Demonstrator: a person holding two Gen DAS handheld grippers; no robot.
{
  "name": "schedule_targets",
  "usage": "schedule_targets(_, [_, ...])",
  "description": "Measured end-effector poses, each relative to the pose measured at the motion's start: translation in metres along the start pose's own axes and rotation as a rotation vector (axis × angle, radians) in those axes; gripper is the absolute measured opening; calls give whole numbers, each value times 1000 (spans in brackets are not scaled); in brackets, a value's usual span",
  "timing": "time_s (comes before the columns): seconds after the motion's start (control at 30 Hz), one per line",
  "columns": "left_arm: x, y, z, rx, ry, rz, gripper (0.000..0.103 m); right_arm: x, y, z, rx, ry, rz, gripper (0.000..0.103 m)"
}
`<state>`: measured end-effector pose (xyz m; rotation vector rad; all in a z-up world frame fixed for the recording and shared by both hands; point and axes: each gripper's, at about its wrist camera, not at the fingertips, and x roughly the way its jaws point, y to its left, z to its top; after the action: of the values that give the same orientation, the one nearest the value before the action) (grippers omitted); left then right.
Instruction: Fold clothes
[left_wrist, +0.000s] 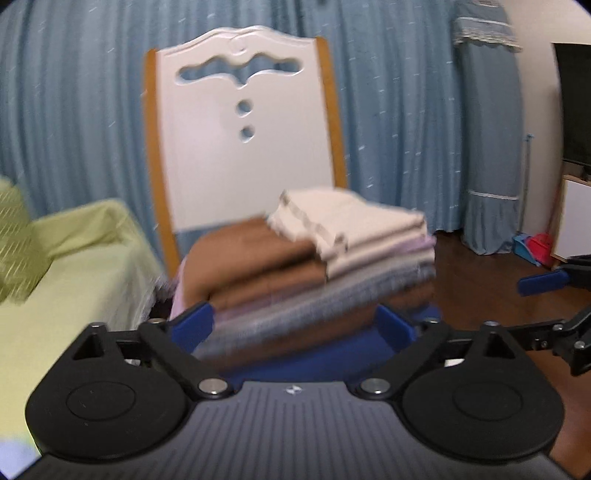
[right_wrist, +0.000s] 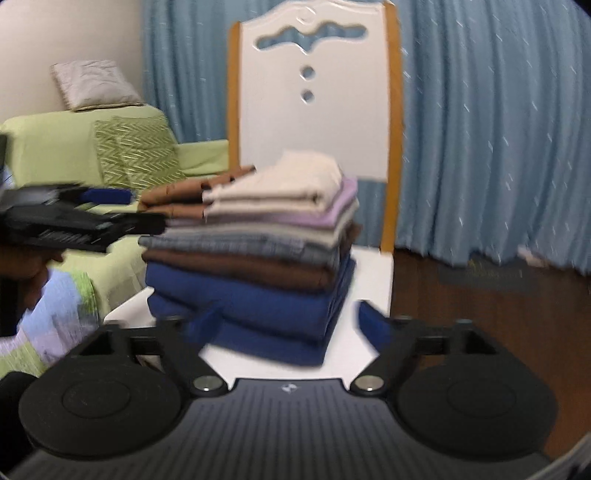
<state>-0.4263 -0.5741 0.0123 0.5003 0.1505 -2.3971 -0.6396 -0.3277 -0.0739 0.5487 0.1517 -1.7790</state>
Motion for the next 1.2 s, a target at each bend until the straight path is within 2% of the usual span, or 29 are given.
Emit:
schedule_targets(0.1, [-12,4,-18,-55,34,35,102,-1,12,-12,17,21,-24,102])
schedule_targets(0.27, [-25,9,-31,-80,110,90,102,-8,30,-28,23,53,-60,102])
schedule_targets(0.4, [-32,9,-36,-99,160,93,102,-13,40,-32,32,65,-80,102])
schedule_targets(0.63, [-38,5,-43,-112,143,102,102,-20,53,-29,8,42,-81,102])
schedule_targets(1.03, [-33,2,-46,-111,151,115,102,-19,52,-32,14,54,-100,102])
schedule_targets(1.2, [-27,4,-46,-123,159,95,102,-16,52,-32,11,60,-100,102])
